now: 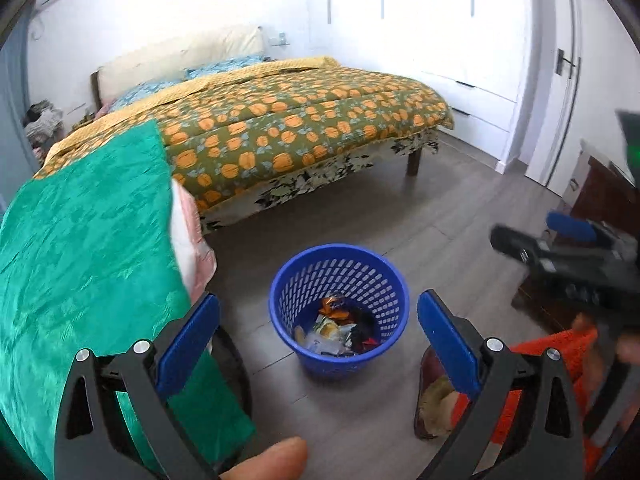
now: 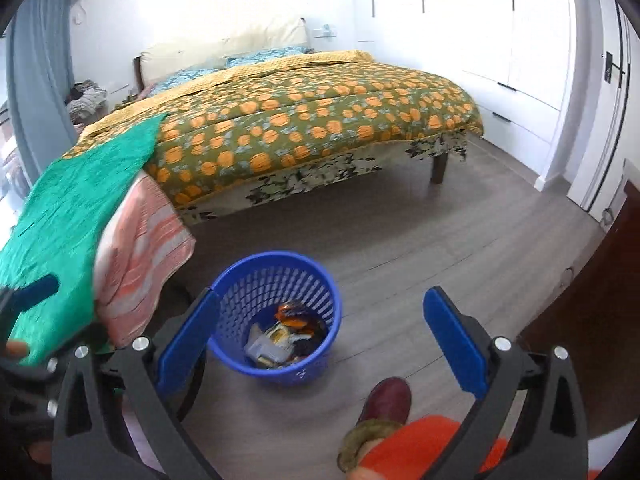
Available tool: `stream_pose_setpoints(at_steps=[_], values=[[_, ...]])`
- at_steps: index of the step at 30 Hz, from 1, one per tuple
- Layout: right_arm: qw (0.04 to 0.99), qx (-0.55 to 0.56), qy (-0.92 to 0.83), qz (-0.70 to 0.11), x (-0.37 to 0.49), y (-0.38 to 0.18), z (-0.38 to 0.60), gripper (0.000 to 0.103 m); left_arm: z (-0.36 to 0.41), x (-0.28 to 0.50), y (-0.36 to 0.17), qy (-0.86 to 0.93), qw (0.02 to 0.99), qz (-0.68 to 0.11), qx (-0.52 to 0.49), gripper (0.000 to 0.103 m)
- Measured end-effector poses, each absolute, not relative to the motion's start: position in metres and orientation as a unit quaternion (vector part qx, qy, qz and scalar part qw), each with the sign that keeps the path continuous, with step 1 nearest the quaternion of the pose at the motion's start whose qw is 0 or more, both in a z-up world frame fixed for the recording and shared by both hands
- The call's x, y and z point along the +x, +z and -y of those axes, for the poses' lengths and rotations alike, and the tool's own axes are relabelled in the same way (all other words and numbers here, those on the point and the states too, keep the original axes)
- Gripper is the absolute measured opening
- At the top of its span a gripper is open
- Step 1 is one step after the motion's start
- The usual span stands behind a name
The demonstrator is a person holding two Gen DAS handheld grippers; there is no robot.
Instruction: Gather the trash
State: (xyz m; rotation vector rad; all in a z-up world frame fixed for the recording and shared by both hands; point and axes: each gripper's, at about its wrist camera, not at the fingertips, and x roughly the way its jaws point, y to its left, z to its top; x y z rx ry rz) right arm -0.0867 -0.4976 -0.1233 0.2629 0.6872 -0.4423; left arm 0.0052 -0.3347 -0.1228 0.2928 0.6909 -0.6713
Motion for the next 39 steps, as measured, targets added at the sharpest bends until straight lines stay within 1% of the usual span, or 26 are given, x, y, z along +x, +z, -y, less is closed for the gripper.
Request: stream_pose_setpoints(at_steps=[4,15,25,39], values=[[0.907,0.148,-0.186,-0.347,-0.096,-0.135,0.488,0.098,0.334,0.006,-0.13,-0.311,0.864,-0.368,0.144,0.098],[0.883,0.153,-0.167,-0.41,-0.089,-0.16,0.488,0.098,0.337,0.018,-0.156,-0.294,0.843,-0.424,0.154,0.098],[0.872,0.148,-0.157,-0.439,-0.089,-0.17,0.482,0.098,0.336,0.021,-0.161,-0.278,0.842,-0.435,0.157,0.098],[0.873,0.143,-0.149,-0.443,-0.09,-0.17,0.479,0.098,0.335,0.023,-0.167,-0.268,0.841,-0.445,0.153,0.098]])
